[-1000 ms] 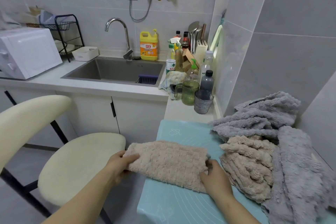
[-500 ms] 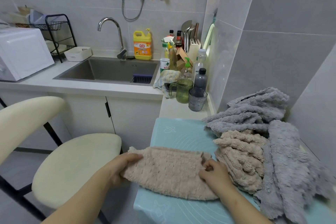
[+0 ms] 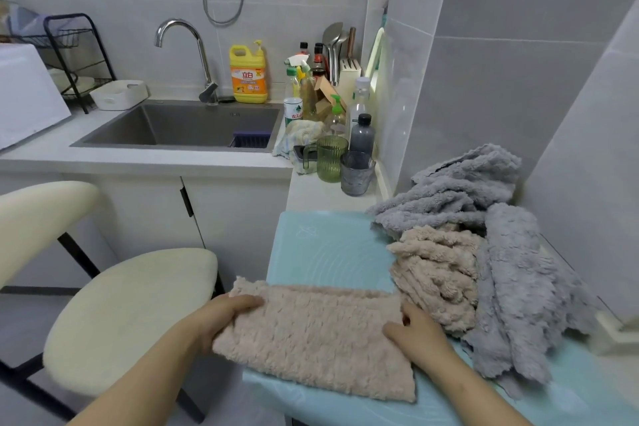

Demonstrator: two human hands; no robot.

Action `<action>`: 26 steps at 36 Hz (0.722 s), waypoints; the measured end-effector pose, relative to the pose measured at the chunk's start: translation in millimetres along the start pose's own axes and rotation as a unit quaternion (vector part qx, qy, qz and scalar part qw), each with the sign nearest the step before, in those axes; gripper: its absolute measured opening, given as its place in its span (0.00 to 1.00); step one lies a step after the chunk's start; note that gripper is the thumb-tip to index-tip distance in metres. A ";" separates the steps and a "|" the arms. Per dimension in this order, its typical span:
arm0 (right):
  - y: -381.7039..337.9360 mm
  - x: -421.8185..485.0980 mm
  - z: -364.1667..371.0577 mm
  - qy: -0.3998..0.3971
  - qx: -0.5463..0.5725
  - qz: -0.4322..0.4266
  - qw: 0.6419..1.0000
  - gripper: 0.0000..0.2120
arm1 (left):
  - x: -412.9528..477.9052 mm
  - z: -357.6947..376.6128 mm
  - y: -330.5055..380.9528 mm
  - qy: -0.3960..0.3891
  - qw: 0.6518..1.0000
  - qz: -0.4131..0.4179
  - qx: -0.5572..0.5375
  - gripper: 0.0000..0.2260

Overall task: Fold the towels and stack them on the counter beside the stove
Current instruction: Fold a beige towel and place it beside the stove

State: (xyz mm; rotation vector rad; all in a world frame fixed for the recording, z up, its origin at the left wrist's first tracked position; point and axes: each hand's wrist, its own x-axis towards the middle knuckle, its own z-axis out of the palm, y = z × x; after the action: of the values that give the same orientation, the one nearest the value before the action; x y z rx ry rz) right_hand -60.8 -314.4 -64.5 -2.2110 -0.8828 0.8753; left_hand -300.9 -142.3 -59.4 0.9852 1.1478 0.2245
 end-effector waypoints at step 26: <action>-19.1 21.7 13.9 0.103 -0.032 0.000 0.994 0.13 | 6.4 -15.1 6.3 0.139 0.981 0.101 0.089 0.06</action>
State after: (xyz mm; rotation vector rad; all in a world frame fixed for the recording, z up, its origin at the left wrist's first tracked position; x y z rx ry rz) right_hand -65.8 -282.8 -66.9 -2.3067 -0.8234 0.6128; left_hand -308.8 -126.5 -59.9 1.2607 1.3385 0.4392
